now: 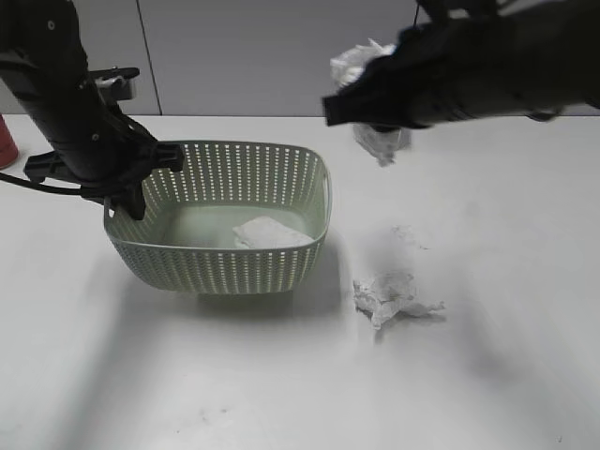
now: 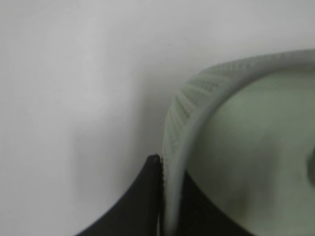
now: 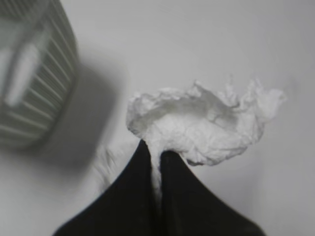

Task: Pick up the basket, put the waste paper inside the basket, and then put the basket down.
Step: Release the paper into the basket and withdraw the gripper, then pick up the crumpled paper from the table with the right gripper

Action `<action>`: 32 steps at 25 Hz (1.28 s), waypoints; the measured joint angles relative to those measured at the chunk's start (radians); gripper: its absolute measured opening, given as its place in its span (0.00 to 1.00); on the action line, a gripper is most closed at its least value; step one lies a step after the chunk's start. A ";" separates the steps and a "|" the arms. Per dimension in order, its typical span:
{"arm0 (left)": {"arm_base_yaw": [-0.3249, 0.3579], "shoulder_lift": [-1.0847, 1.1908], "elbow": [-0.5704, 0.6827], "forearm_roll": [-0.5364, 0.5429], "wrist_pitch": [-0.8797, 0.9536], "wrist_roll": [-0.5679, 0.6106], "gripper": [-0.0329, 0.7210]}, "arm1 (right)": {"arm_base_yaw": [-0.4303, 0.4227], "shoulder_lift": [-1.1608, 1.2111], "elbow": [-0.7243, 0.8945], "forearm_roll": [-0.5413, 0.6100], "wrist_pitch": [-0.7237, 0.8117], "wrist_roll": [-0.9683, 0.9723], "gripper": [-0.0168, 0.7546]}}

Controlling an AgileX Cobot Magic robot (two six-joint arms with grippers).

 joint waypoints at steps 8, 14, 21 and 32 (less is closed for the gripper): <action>0.000 0.000 0.000 0.000 0.001 0.000 0.05 | 0.127 0.334 -0.345 0.003 0.187 -0.005 0.41; 0.000 0.000 0.000 0.000 0.001 0.000 0.05 | 0.124 0.392 -0.436 0.008 0.343 -0.006 0.83; 0.000 0.000 0.000 0.021 0.001 0.000 0.05 | 0.005 0.270 -0.410 -0.005 0.534 -0.032 0.83; 0.036 0.000 0.000 0.054 0.012 0.000 0.05 | -0.024 0.228 0.149 -0.018 0.122 0.008 0.78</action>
